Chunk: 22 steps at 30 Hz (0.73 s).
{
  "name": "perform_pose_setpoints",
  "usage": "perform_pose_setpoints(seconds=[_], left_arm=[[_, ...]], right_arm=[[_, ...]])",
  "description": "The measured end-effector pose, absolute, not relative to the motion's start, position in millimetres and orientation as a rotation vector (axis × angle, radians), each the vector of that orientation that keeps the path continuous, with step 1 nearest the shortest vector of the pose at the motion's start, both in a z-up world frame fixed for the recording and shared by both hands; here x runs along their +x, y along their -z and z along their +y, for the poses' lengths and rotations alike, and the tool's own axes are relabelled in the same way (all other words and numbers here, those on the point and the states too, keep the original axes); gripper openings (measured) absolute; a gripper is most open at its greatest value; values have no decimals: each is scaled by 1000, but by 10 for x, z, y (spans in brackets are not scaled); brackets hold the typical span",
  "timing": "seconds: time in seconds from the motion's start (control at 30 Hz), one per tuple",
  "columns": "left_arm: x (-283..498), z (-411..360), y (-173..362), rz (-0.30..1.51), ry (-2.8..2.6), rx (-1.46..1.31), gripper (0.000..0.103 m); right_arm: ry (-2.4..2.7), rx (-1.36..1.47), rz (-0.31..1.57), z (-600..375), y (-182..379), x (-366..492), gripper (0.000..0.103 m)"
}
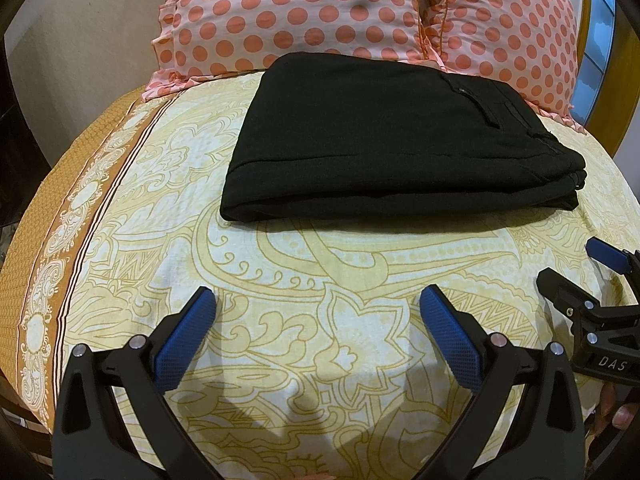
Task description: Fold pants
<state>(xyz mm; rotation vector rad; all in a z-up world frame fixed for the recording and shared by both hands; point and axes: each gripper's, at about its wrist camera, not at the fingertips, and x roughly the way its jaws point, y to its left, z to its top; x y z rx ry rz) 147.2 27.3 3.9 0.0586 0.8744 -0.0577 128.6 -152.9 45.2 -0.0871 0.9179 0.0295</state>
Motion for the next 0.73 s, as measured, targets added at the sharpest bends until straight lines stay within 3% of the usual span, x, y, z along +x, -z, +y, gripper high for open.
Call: perform_pose_setpoints(seconds=[0.73], left_arm=[[1459, 268, -33, 863, 66, 66, 101]], right_arm=[[-29, -87, 918, -1528, -451, 1286, 102]])
